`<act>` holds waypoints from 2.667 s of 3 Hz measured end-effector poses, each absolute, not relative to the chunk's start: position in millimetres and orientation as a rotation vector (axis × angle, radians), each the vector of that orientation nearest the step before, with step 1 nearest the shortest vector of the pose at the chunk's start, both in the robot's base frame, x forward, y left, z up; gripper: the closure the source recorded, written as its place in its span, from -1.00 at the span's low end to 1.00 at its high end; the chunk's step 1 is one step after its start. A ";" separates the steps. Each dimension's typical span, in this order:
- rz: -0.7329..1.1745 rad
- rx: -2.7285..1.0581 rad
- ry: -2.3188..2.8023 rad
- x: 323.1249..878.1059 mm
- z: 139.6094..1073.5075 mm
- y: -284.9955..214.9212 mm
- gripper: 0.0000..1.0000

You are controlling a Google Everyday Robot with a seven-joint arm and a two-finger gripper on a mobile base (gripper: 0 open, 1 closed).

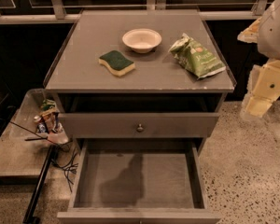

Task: Place green jalapeno chip bag into middle drawer

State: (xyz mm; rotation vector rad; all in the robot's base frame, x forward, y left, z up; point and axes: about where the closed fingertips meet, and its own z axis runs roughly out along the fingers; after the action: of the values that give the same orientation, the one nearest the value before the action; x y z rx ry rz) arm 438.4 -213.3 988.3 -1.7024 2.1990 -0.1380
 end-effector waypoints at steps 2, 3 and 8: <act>-0.093 -1.664 2.173 461.7 988.2 -216.6 -1.00; -0.018 -1.564 2.149 506.2 982.3 -230.7 -1.00; 0.005 -1.248 2.104 587.3 956.7 -224.5 -1.00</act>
Offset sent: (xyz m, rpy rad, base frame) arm 0.0608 -0.0103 -0.0045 0.1375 -0.0252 -0.0066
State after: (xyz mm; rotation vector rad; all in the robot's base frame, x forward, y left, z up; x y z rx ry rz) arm 587.3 -224.5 956.7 -1.2482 2.1041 0.0049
